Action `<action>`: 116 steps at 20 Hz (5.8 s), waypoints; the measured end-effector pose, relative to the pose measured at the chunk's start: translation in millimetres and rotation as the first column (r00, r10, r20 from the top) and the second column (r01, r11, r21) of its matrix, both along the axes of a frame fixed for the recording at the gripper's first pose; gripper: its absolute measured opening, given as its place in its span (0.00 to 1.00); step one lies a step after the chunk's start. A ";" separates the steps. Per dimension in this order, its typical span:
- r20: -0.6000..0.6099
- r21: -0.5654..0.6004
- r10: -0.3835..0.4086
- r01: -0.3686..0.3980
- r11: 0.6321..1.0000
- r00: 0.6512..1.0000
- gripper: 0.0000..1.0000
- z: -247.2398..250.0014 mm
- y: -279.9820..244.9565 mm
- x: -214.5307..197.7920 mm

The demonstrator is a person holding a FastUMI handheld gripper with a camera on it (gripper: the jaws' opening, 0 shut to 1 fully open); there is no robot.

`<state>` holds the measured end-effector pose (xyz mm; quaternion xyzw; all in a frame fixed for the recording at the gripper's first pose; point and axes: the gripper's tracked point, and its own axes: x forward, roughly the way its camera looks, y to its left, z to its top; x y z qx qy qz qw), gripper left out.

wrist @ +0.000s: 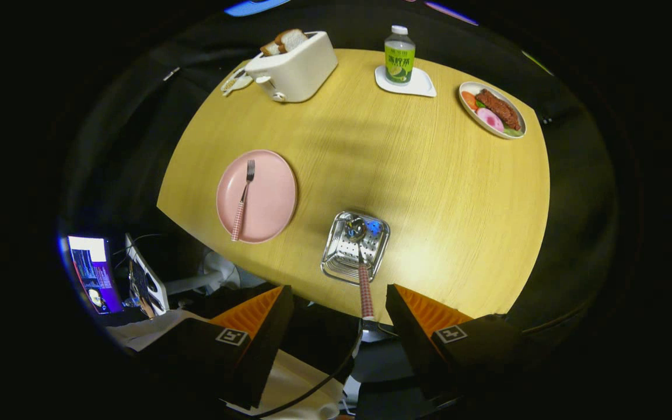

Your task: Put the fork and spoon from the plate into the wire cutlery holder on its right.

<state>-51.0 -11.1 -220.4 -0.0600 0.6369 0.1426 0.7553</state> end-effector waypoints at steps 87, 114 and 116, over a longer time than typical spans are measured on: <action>-0.568 -0.146 0.168 -0.300 0.943 0.806 0.11 -46.3 -65.1 -26.2; 0.082 0.226 -0.075 0.055 0.973 0.994 1.00 42.4 -1.4 40.1; 0.170 0.292 -0.151 0.096 0.952 0.974 1.00 59.6 1.5 49.4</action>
